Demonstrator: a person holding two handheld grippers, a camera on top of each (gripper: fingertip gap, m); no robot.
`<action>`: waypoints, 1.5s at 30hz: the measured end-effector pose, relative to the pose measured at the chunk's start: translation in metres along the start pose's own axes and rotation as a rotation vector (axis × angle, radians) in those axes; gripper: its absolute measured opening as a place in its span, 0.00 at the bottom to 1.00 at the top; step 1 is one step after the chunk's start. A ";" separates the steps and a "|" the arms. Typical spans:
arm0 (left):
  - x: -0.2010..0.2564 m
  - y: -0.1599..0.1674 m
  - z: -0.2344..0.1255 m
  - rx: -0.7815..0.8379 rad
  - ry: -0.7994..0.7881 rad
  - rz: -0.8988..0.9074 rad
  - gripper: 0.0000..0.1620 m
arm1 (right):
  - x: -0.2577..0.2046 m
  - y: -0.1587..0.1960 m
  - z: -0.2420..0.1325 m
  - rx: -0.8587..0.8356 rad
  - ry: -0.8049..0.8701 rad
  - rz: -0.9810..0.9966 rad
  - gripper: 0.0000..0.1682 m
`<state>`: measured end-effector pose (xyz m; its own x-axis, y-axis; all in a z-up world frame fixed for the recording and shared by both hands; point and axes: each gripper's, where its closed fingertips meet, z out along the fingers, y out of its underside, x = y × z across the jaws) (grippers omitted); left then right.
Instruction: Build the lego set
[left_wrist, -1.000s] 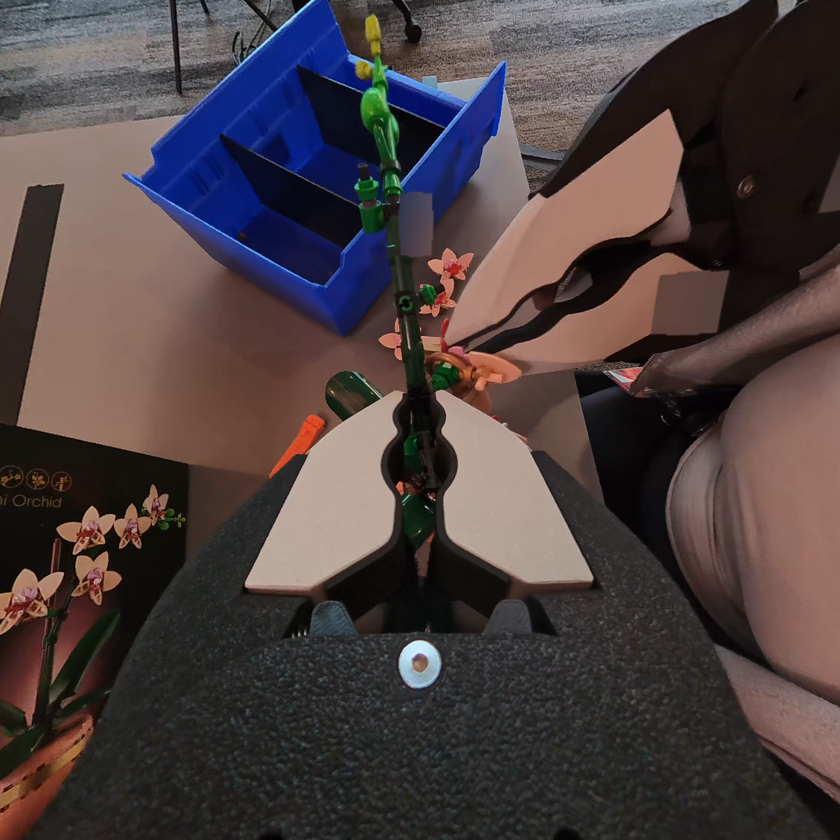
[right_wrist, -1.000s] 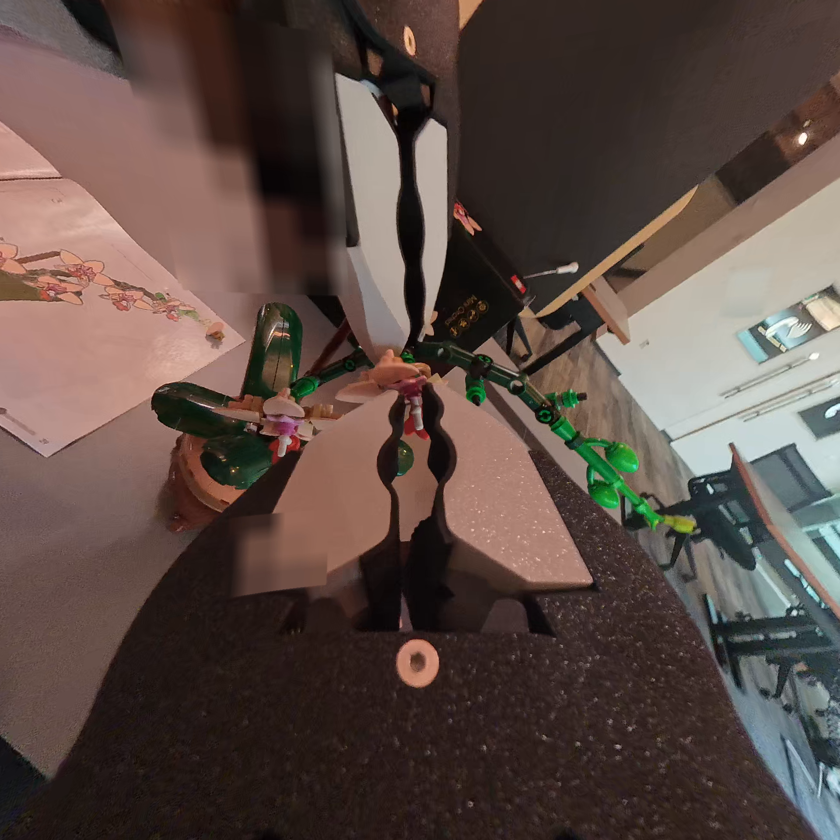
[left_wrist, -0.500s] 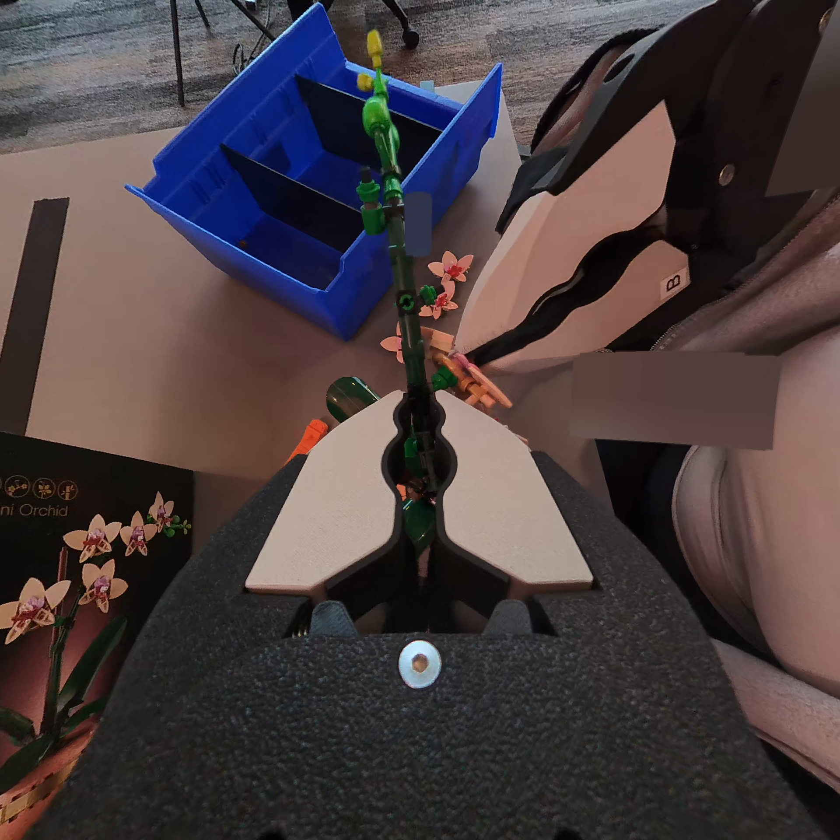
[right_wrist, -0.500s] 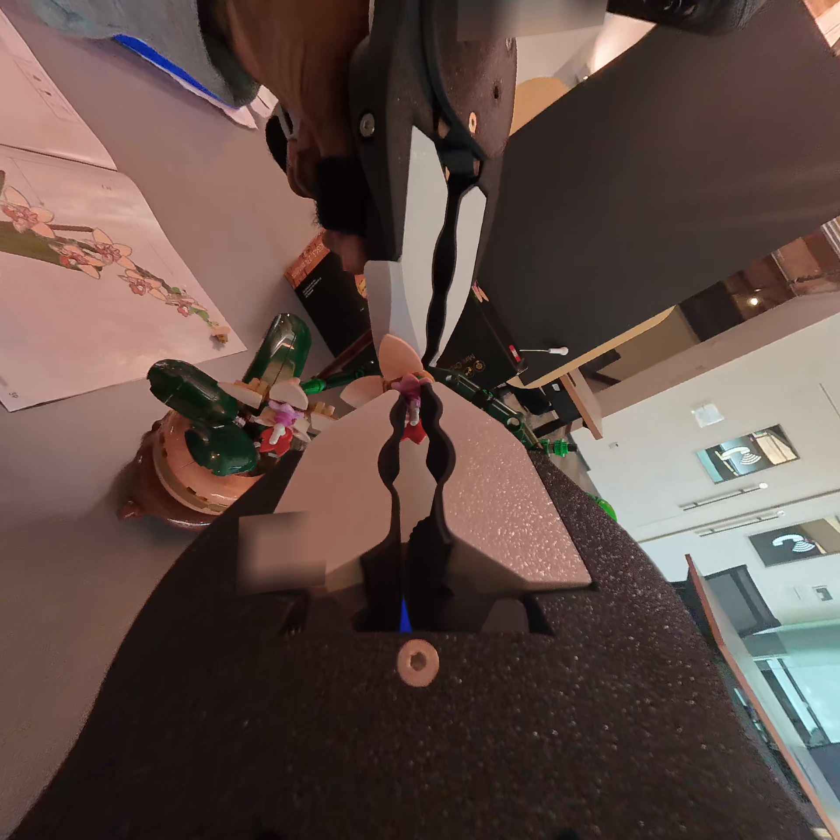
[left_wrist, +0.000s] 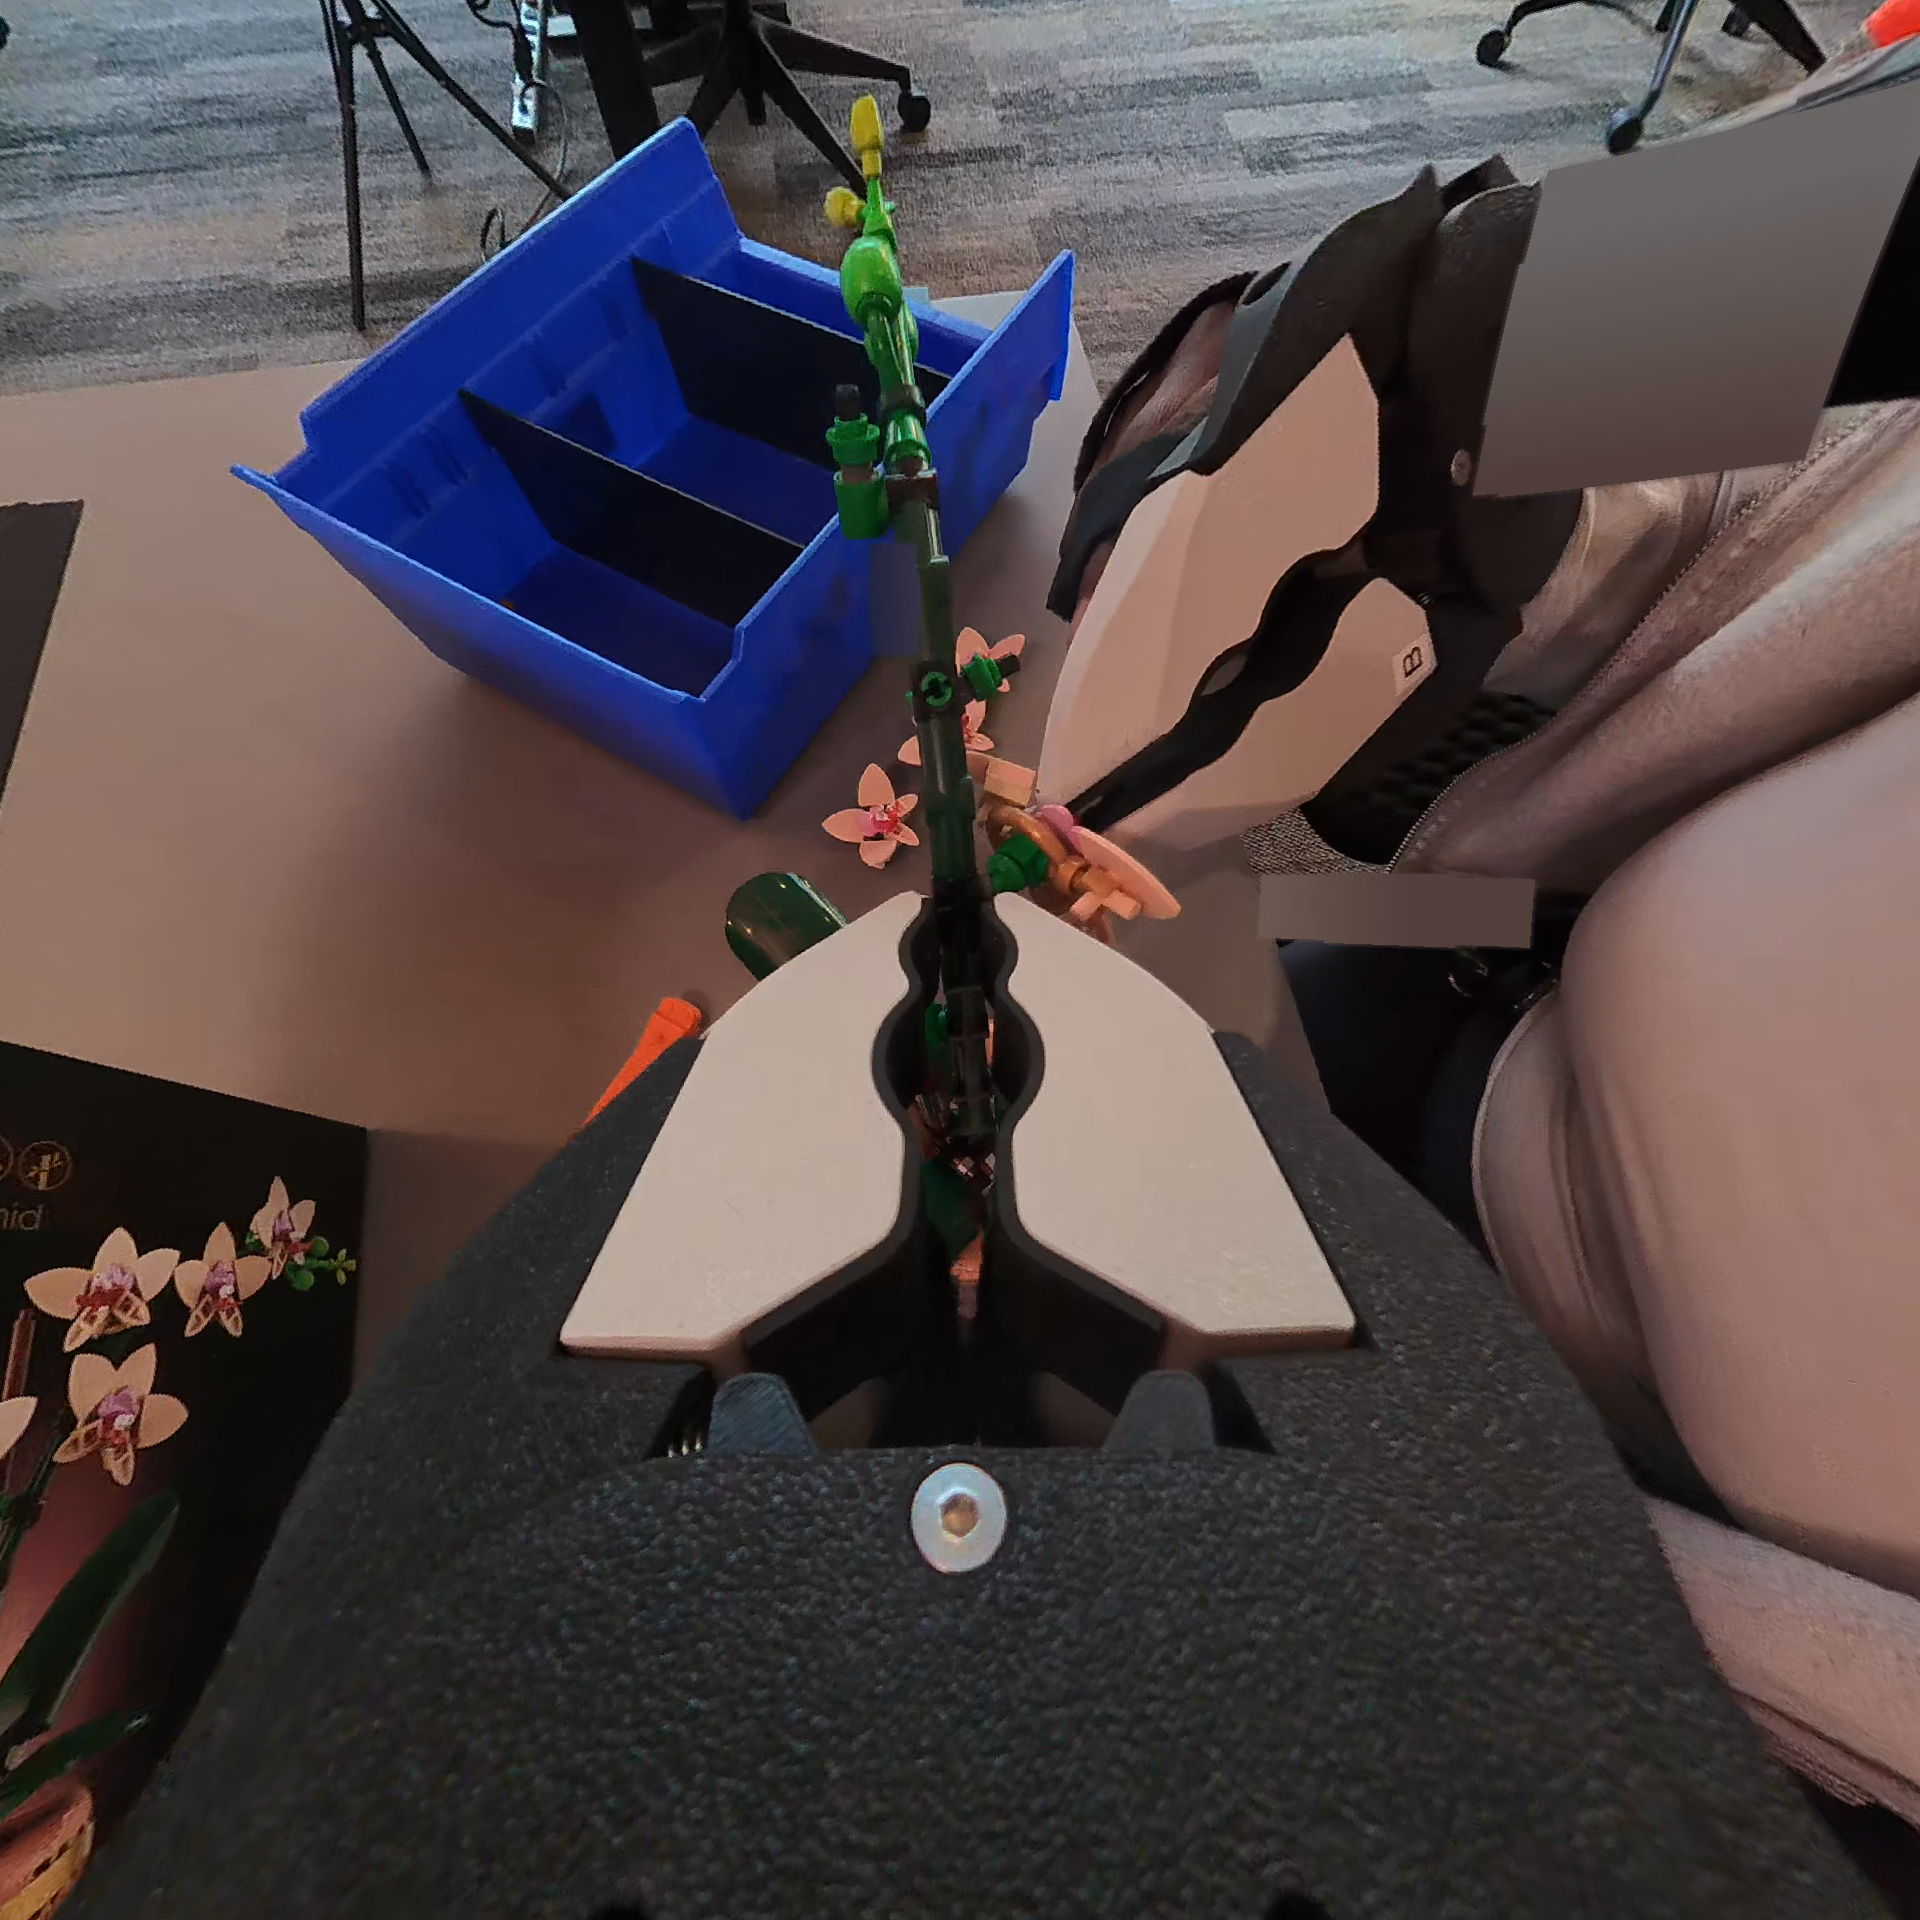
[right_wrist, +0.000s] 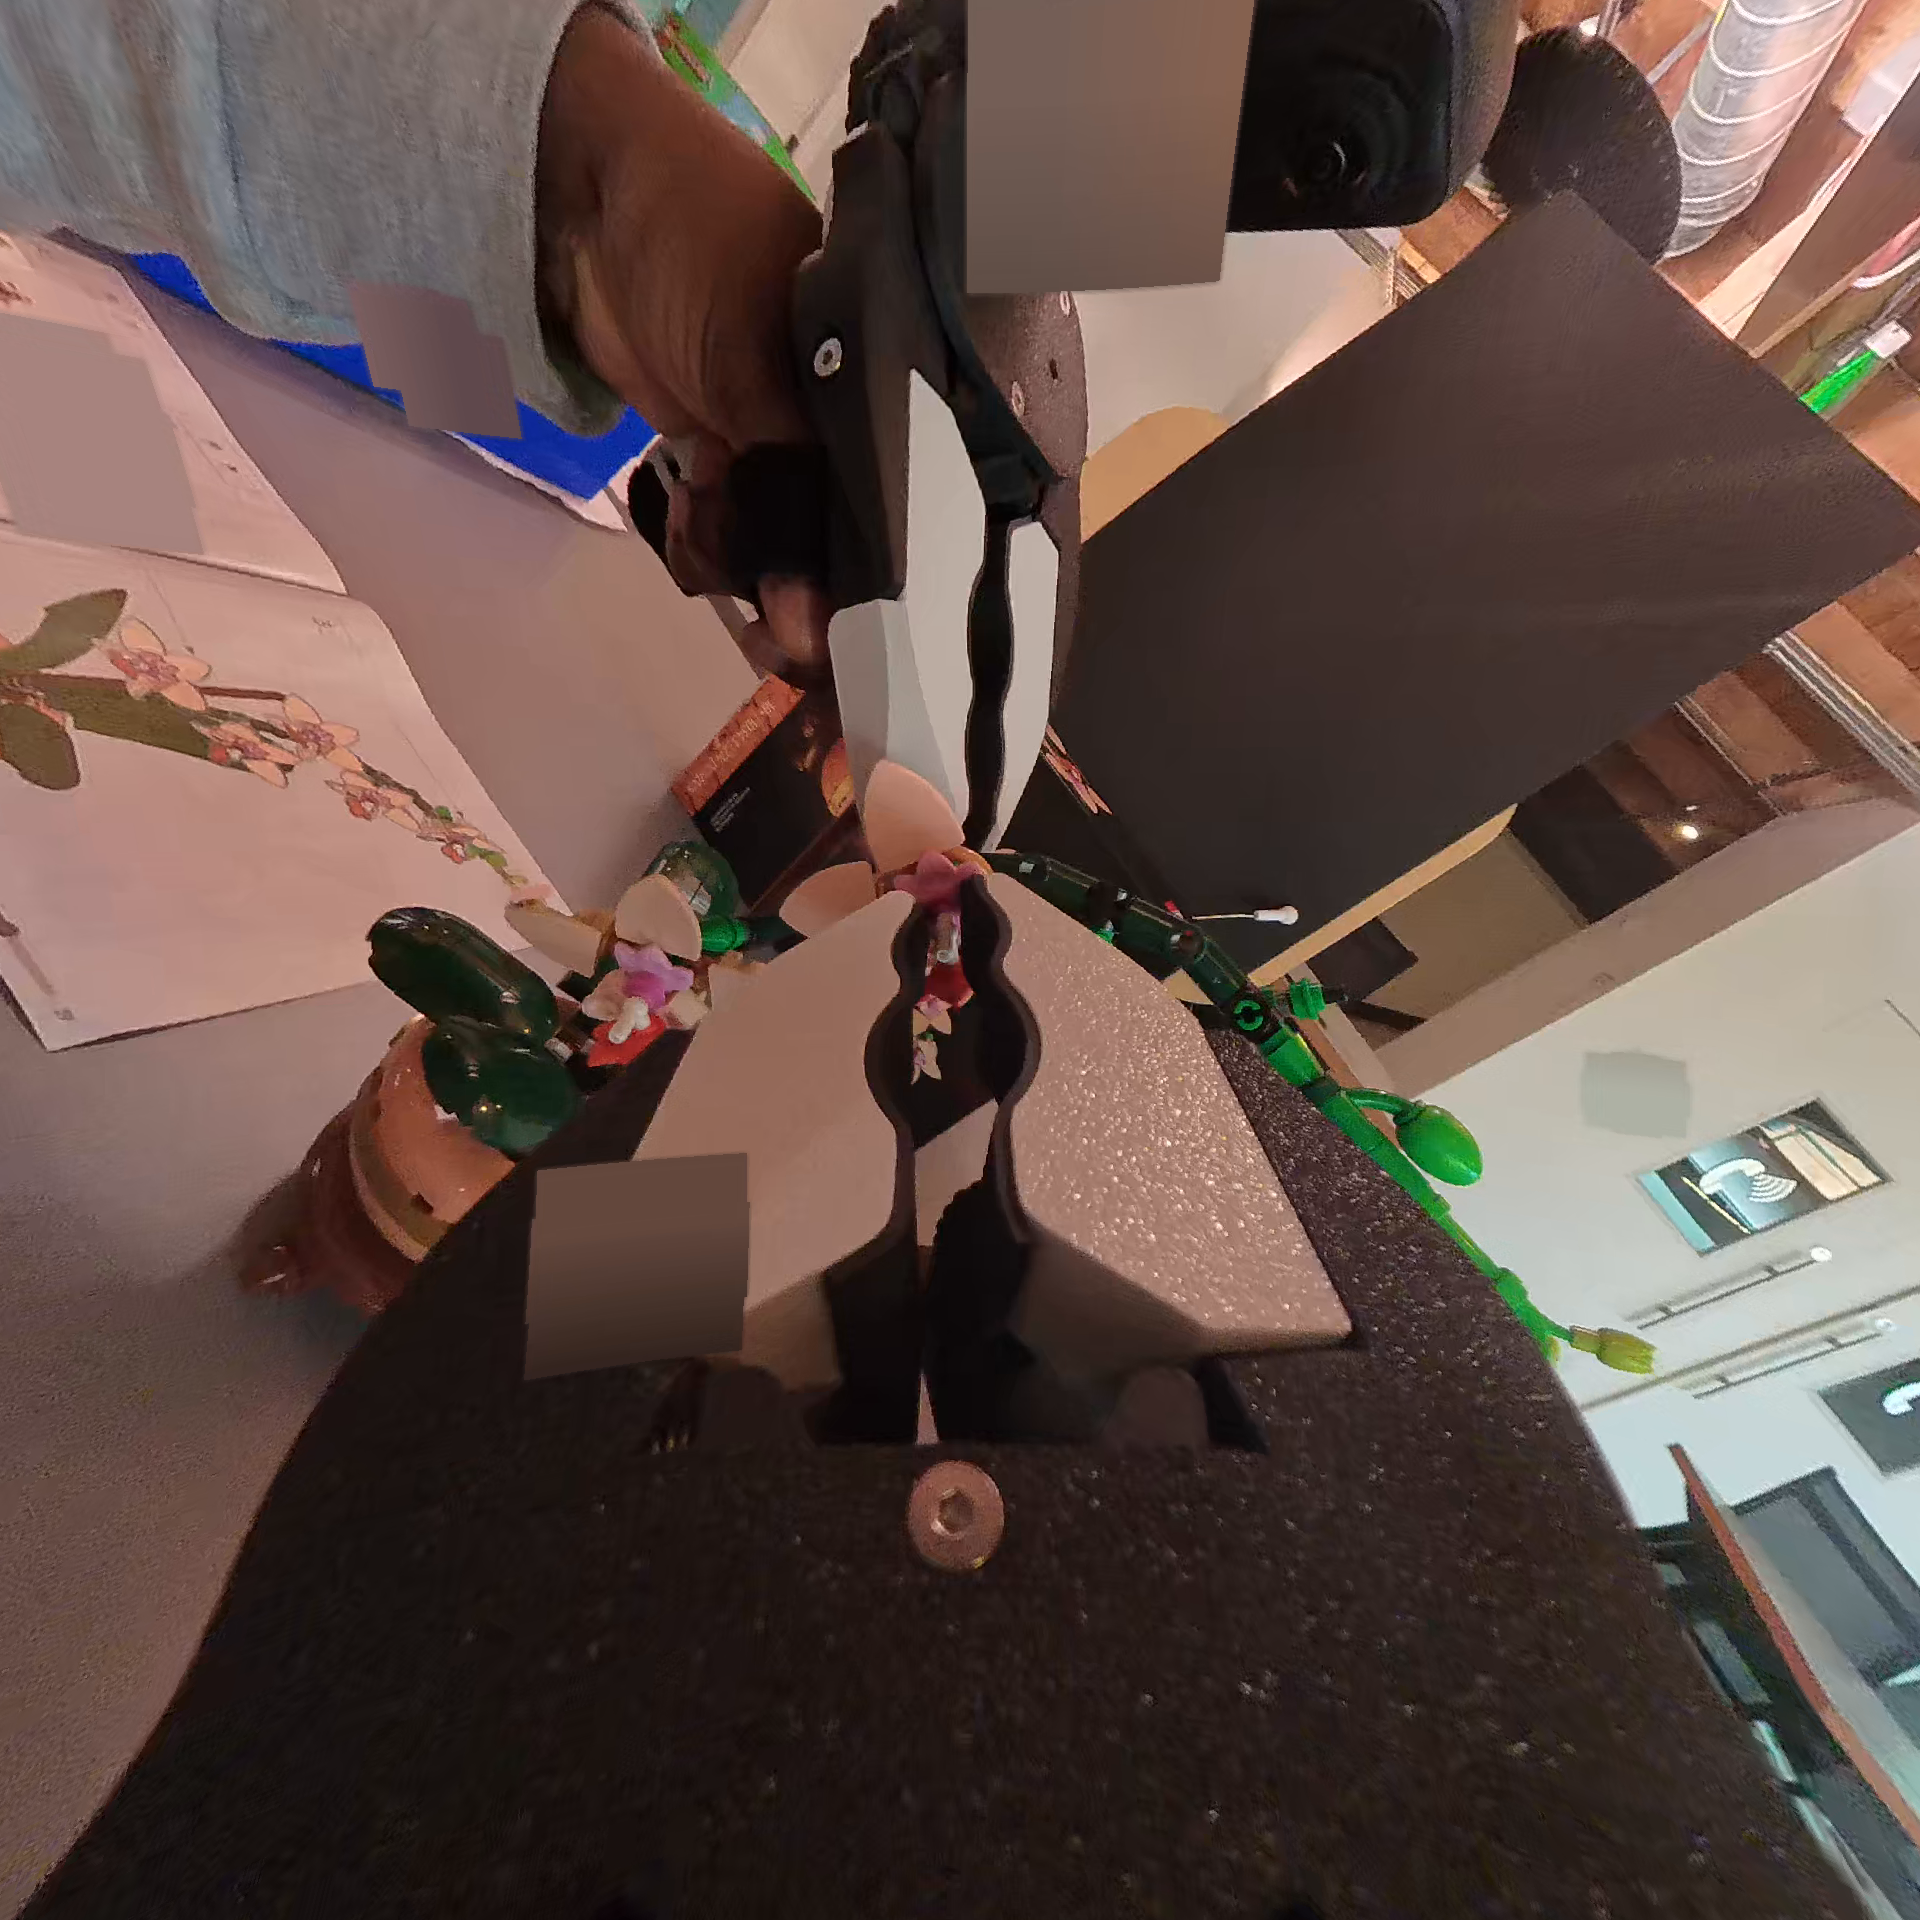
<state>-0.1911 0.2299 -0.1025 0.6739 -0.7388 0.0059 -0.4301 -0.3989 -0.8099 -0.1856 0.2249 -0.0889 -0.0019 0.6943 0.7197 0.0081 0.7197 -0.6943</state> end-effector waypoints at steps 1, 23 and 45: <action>0.000 0.000 0.000 0.004 0.001 0.002 0.04 | 0.000 0.000 0.000 0.005 -0.004 0.005 0.04; 0.002 0.000 -0.001 0.028 0.004 -0.005 0.04 | -0.001 0.001 -0.001 0.072 0.004 0.006 0.04; 0.002 0.000 0.000 0.011 -0.060 0.026 0.04 | -0.002 -0.004 -0.003 0.109 -0.010 0.023 0.03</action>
<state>-0.1904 0.2285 -0.1027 0.6977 -0.7146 -0.0505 -0.4418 -0.3737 -0.8156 -0.1828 0.2200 -0.0875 -0.0127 0.7100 0.7041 -0.1005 0.6997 -0.7073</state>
